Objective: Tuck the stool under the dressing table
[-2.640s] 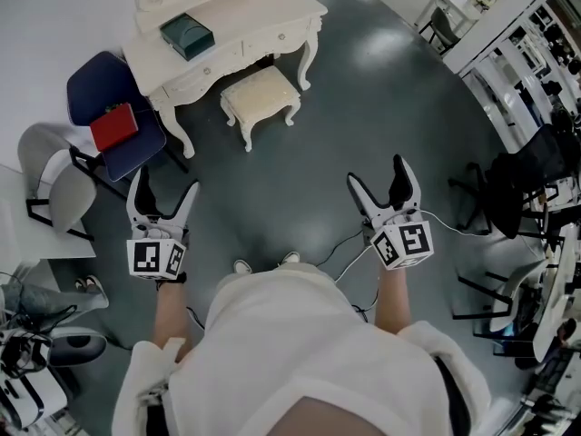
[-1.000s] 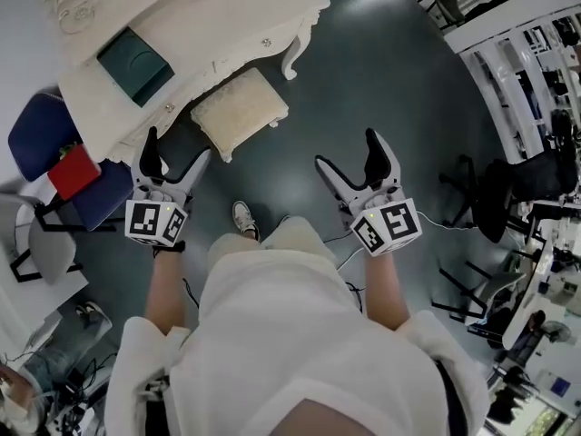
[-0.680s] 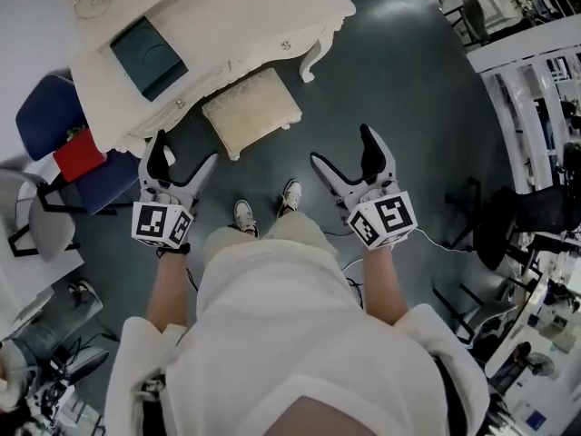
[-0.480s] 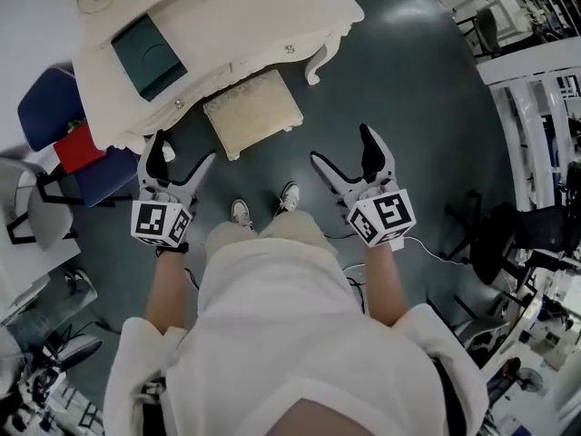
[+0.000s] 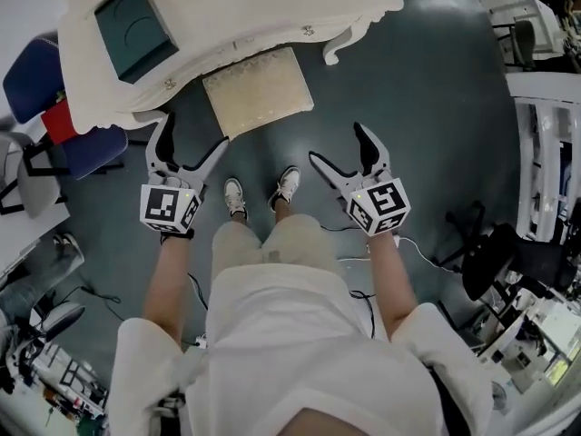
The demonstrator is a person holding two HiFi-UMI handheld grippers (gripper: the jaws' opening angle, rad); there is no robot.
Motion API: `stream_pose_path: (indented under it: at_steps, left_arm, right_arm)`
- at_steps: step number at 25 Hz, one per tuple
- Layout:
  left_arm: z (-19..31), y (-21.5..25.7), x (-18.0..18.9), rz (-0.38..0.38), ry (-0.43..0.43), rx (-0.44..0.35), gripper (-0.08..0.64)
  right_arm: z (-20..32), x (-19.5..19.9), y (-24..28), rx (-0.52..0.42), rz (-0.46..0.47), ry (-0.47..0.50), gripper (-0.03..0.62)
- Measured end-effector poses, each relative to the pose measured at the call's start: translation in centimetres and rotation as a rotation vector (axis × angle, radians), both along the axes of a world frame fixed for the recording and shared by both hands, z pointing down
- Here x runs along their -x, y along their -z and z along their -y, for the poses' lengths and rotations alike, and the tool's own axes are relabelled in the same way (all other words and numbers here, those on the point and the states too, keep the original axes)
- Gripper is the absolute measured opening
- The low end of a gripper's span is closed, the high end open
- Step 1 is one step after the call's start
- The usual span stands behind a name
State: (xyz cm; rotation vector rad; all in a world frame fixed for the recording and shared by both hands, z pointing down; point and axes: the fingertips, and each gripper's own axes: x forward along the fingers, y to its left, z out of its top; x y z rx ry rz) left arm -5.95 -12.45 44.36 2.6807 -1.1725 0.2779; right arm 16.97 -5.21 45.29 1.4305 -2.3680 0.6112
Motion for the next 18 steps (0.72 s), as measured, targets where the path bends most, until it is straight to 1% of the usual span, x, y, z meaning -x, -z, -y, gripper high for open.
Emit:
stream_pose_path:
  at_steps: [3,4,9,13,15,18]
  left_arm:
    - [0.6,-5.8,-0.2,0.044,0.012,0.064,0.499]
    - [0.7,-7.6,-0.2,0.056,0.016,0.082,0.499]
    - [1.0,-15.4,-0.6,0.104,0.030,0.138,0.499]
    - [1.3,-22.7,-0.4,0.199,0.049,0.182,0.499]
    - [1.4,-26.2,-0.1,0.213,0.077,0.227,0.499]
    - [1.4,-30.8,0.2,0.219,0.098,0.298,0.499]
  right_arm:
    - [2.1,-0.2,-3.6,0.040,0.103,-0.024,0.453]
    - [2.7,-0.2,-4.9,0.049,0.112,-0.023,0.453]
    - [5.0,0.3,-13.2,0.107,0.010,0.023,0.438]
    - [6.1,0.9,-18.0,0.143,-0.021,0.070,0.419]
    - [6.4,1.0,-20.9,0.169,-0.056,0.088,0.417]
    - [6.4,0.5,-26.9,0.241,-0.113,0.098,0.416]
